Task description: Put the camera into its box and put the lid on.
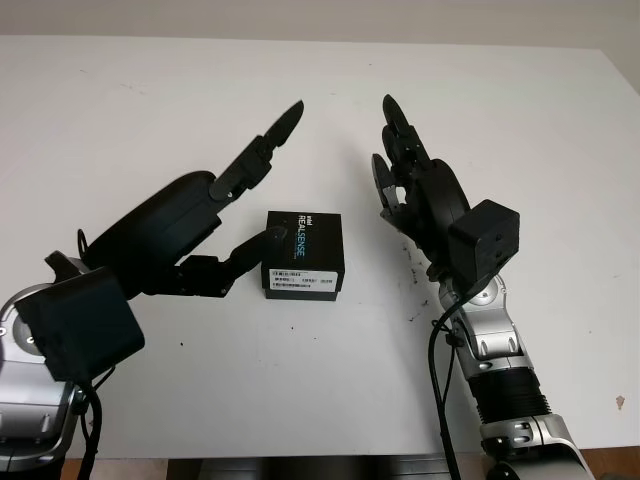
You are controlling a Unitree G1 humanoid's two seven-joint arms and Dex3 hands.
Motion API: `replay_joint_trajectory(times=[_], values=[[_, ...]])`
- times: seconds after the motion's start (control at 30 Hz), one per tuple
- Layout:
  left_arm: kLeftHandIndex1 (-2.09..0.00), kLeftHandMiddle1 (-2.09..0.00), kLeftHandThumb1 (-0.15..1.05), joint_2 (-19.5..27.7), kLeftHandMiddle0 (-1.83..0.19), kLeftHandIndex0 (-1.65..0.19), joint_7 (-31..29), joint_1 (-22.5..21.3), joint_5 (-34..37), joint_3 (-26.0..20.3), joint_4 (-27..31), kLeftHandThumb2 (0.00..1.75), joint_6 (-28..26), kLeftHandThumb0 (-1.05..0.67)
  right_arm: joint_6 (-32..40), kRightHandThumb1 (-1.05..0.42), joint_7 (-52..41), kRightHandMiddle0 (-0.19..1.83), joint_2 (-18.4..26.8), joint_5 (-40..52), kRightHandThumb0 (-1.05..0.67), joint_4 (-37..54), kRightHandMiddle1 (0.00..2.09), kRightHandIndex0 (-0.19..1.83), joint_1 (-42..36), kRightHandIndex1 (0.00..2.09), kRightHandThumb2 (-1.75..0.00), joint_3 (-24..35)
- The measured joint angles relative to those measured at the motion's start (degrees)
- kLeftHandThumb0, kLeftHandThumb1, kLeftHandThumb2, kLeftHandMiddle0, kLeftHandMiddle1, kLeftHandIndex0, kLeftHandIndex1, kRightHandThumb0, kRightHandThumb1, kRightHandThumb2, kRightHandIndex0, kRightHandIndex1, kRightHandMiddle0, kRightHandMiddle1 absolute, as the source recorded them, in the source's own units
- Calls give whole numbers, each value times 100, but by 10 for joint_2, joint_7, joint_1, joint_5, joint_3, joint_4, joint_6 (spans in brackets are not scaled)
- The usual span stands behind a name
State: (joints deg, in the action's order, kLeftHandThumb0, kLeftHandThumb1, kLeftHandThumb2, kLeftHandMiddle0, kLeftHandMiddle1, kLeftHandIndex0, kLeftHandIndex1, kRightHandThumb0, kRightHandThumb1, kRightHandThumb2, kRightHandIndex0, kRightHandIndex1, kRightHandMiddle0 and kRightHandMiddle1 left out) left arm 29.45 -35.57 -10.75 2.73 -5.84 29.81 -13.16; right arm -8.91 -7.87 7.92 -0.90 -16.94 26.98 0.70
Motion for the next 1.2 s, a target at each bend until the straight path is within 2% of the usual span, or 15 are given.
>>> replay_joint_trajectory(times=[0.27,0.47,0.6,0.7,0.97,1.2], values=[[0,0,105,-78,19,19,22,0,145,1,-38,73,-65,-88,0,-105,-4,-5,1,2,-62,1,5,-6,0,5,-64,3],[0,0,105,-115,19,19,41,0,205,14,-50,73,-93,-88,0,-105,-2,-3,0,3,-62,1,5,-5,-3,5,-63,3],[0,0,105,-99,19,19,51,0,186,35,-47,80,-103,-89,0,-105,1,-3,0,1,-63,1,6,-5,-4,6,-63,4],[0,0,105,-76,19,19,49,-2,183,44,-41,79,-131,-91,0,-105,4,-3,0,0,-64,1,5,-5,-4,5,-63,4],[0,0,105,-64,19,19,42,-11,264,25,-33,81,-216,-88,0,-105,7,-4,0,-1,-63,7,5,-5,-7,5,-64,3],[0,0,105,-26,19,19,52,-25,284,23,-12,80,-299,-86,4,-105,8,-4,0,-1,-64,21,5,-6,-15,5,-63,3]])
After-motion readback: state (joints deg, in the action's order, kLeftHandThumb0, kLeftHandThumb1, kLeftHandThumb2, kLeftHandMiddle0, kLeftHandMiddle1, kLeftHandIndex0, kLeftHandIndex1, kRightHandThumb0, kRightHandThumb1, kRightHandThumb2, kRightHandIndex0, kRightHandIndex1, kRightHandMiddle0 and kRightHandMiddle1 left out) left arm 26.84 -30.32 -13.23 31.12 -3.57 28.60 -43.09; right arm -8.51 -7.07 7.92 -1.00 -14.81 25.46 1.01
